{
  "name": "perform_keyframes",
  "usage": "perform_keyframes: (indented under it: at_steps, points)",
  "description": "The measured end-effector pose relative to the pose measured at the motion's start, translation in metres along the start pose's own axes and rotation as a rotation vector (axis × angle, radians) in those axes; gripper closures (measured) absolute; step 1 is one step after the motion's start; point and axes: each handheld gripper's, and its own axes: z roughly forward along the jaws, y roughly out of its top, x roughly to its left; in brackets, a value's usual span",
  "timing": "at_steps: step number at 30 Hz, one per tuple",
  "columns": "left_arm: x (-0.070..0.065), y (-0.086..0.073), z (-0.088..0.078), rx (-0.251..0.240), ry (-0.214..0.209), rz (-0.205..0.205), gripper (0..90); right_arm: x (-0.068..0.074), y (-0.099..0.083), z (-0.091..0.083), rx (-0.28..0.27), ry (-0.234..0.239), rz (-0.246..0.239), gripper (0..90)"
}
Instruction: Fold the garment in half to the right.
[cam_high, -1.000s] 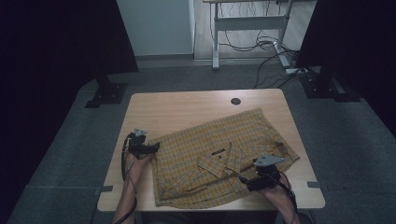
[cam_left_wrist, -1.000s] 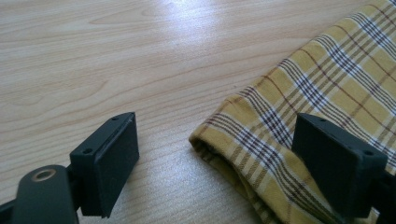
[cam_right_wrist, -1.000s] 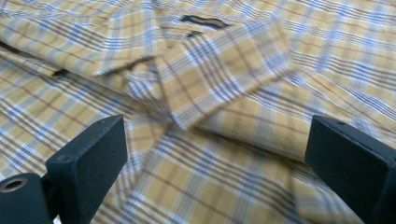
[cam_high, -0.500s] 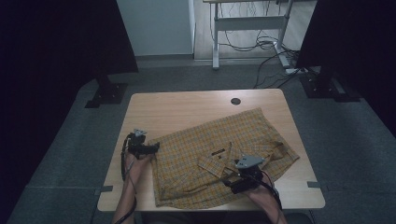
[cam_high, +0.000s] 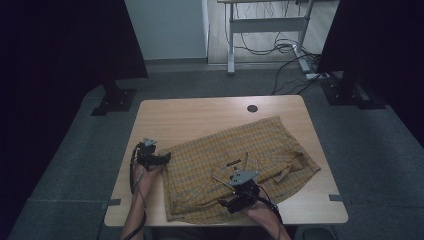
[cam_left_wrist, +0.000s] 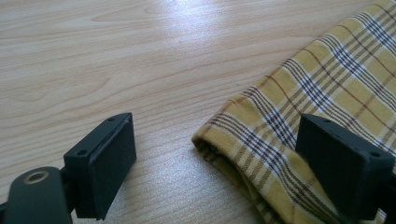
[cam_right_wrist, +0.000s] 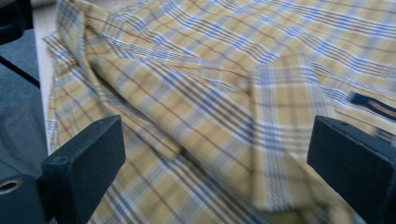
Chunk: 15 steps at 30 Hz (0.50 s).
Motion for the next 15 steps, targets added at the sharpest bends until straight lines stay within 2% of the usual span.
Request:
perform_keyframes:
  at_steps: [8, 15]
  points:
    - [0.0, 0.0, 0.0, 0.001, 0.0, 0.0, 13.0, 0.024, 0.014, 0.025, -0.007, 0.086, -0.03, 3.8]
    - [0.0, 0.0, -0.001, 0.002, 0.0, 0.0, 12.5, 0.039, 0.022, 0.04, -0.004, 0.13, -0.056, 3.9]
